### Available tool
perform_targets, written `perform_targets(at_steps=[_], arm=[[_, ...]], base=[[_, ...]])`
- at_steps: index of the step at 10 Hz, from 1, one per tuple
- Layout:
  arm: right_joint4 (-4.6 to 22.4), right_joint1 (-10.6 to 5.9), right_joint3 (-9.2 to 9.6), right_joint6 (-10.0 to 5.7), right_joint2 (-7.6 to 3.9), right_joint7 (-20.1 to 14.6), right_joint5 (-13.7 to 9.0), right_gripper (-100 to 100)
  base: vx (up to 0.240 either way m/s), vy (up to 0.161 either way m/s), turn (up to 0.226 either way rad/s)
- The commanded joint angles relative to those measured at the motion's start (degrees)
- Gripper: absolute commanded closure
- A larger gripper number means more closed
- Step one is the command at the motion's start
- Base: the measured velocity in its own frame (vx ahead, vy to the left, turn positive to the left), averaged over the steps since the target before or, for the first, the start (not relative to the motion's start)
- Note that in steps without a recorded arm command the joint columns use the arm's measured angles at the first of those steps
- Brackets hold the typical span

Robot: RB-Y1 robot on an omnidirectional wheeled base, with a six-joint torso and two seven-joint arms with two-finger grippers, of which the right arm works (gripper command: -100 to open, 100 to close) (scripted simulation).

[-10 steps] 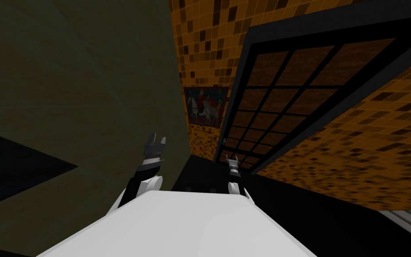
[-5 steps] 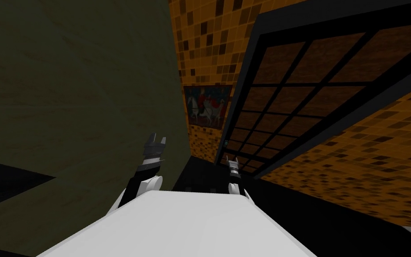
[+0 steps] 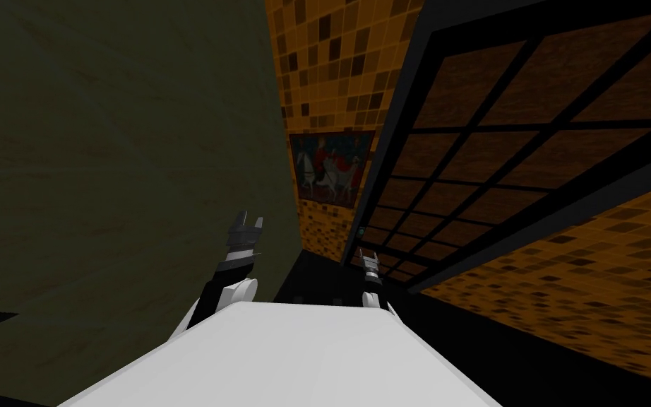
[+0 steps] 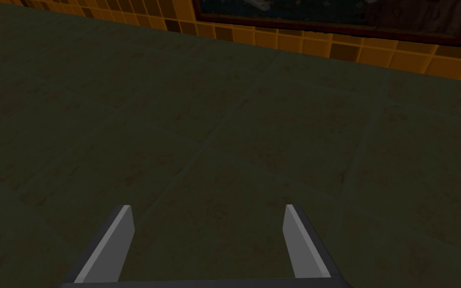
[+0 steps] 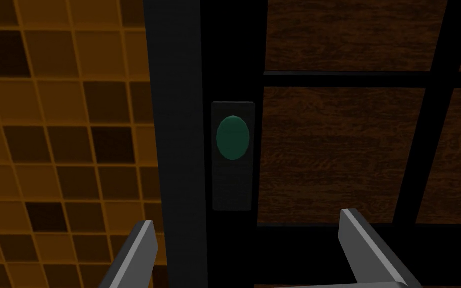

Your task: Pull the door open

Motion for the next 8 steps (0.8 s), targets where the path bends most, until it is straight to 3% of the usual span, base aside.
perform_targets(at_steps=[1, 4, 5, 8], arm=[[1.93, -0.58, 0.05, -0.47, -0.08, -1.67, -0.47, -100], [4.62, -1.39, 0.1, -1.05, -0.27, -4.02, -1.16, -100], [4.27, -1.39, 0.08, -0.94, -0.29, -3.46, -1.01, -100], [6.72, 0.25, -0.94, -1.43, -1.52, -4.67, -1.73, -100]], base=[[0.125, -0.029, 0.039], [0.124, -0.011, 0.036], [0.054, 0.005, 0.008], [0.184, -0.039, 0.049]])
